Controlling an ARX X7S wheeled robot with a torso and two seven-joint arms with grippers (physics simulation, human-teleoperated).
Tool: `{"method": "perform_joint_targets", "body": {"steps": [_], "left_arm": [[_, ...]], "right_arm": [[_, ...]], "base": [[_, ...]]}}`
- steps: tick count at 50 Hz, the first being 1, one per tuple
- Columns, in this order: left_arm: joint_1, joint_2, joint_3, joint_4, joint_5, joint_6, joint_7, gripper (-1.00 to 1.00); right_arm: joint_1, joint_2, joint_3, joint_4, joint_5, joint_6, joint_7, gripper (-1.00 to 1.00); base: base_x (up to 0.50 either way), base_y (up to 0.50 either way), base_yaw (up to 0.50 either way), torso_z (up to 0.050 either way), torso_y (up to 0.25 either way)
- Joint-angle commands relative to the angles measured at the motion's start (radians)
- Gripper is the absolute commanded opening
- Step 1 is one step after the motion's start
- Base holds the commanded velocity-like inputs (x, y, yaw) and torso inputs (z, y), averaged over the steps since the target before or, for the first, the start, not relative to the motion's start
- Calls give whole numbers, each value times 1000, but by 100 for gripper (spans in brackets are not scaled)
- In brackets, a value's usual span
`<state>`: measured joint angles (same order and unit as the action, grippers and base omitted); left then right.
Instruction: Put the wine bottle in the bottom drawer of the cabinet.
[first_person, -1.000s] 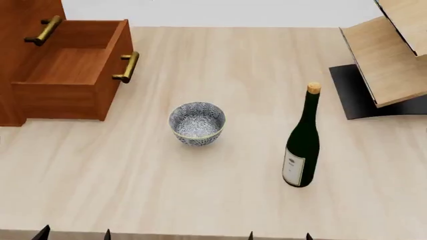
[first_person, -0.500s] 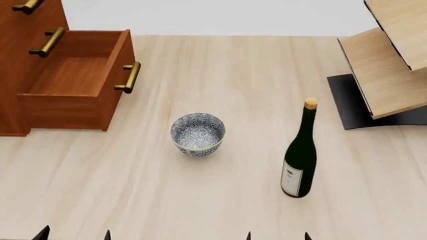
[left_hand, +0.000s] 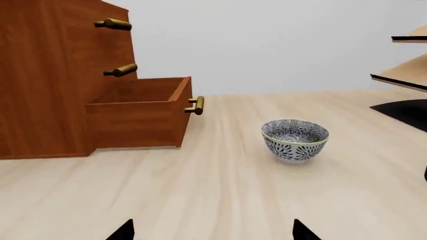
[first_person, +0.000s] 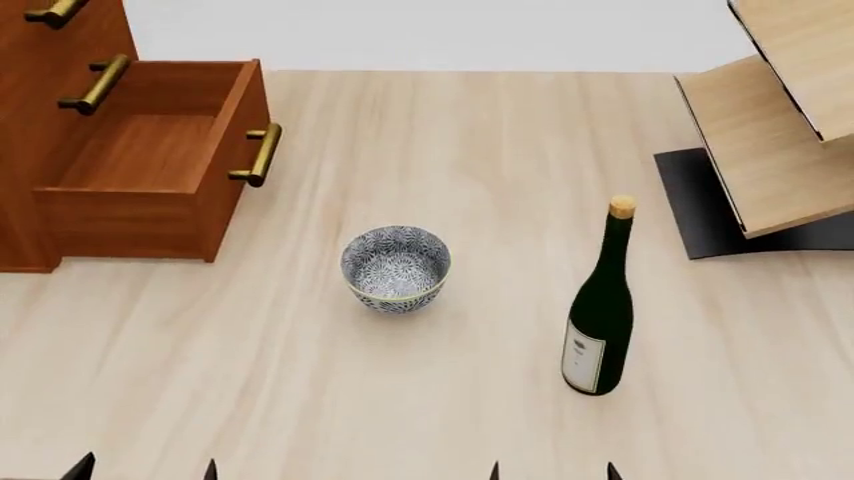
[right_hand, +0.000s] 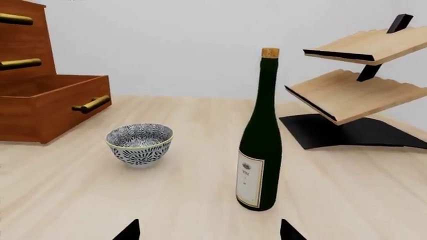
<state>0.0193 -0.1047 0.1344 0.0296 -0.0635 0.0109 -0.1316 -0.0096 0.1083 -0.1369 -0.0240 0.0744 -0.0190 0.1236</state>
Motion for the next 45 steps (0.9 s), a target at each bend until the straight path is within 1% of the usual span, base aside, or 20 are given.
{"method": "perform_joint_targets", "body": {"steps": [1, 2, 3, 4, 5, 7, 8, 9, 15, 16, 18, 21, 25, 32, 33, 35, 39, 41, 43, 45], "left_arm": [[2, -4, -16, 93, -68, -141, -28, 100], [14, -5, -26, 156, -103, -176, -23, 100], [15, -13, -17, 212, -91, -227, -39, 100], [18, -16, -11, 268, -84, -264, -53, 100], [18, -19, -9, 297, -85, -279, -56, 100], [8, -23, -13, 388, -95, -367, -78, 100], [2, -31, 1, 426, -59, -397, -103, 100], [3, -39, 19, 443, -26, -394, -115, 100], [-17, -46, 4, 595, -72, -557, -122, 100], [-25, -38, -19, 618, -117, -600, -112, 100], [-39, -46, -26, 653, -124, -637, -119, 100], [-58, -49, -55, 707, -165, -706, -119, 100], [-82, -70, -59, 792, -174, -789, -134, 100], [-114, -72, -87, 903, -225, -910, -151, 100], [-122, -85, -69, 924, -212, -922, -160, 100], [-139, -89, -70, 959, -228, -961, -162, 100], [-184, -84, -94, 1009, -270, -1046, -175, 100], [-198, -112, -84, 1017, -306, -1052, -218, 100], [-214, -180, -76, 1017, -434, -1039, -324, 100], [-236, -241, -85, 1017, -601, -1030, -440, 100]], "right_arm": [[-8, 15, -7, -70, 20, 44, 16, 100], [-11, 19, -7, -104, 23, 67, 20, 100], [-18, 24, -12, -139, 29, 63, 11, 100], [-18, 31, -24, -174, -10, 105, 32, 100], [-15, 34, -32, -190, -22, 124, 36, 100], [-13, 39, -36, -245, -24, 164, 40, 100], [-11, 42, -41, -277, -34, 190, 45, 100], [-10, 43, -40, -299, -28, 209, 45, 100], [5, 59, -32, -436, -26, 323, 55, 100], [7, 61, -30, -457, -23, 342, 57, 100], [16, 77, -59, -482, -69, 390, 66, 100], [16, 76, -54, -534, -49, 429, 62, 100], [22, 78, -58, -602, -38, 473, 58, 100], [44, 92, -48, -720, -16, 579, 55, 100], [44, 96, -48, -735, -19, 586, 56, 100], [43, 96, -32, -760, -3, 598, 56, 100], [37, 97, -24, -798, 11, 615, 56, 100], [32, 97, -18, -811, 20, 617, 56, 100], [29, 99, -17, -823, 20, 618, 59, 100], [29, 100, -20, -830, 19, 621, 61, 100]], "base": [[0, 0, 0, 0, 0], [0, 0, 0, 0, 0], [0, 0, 0, 0, 0], [0, 0, 0, 0, 0], [0, 0, 0, 0, 0], [0, 0, 0, 0, 0], [0, 0, 0, 0, 0], [0, 0, 0, 0, 0], [0, 0, 0, 0, 0], [0, 0, 0, 0, 0], [0, 0, 0, 0, 0], [0, 0, 0, 0, 0], [0, 0, 0, 0, 0], [0, 0, 0, 0, 0], [0, 0, 0, 0, 0], [0, 0, 0, 0, 0], [0, 0, 0, 0, 0], [0, 0, 0, 0, 0], [0, 0, 0, 0, 0], [0, 0, 0, 0, 0]]}}
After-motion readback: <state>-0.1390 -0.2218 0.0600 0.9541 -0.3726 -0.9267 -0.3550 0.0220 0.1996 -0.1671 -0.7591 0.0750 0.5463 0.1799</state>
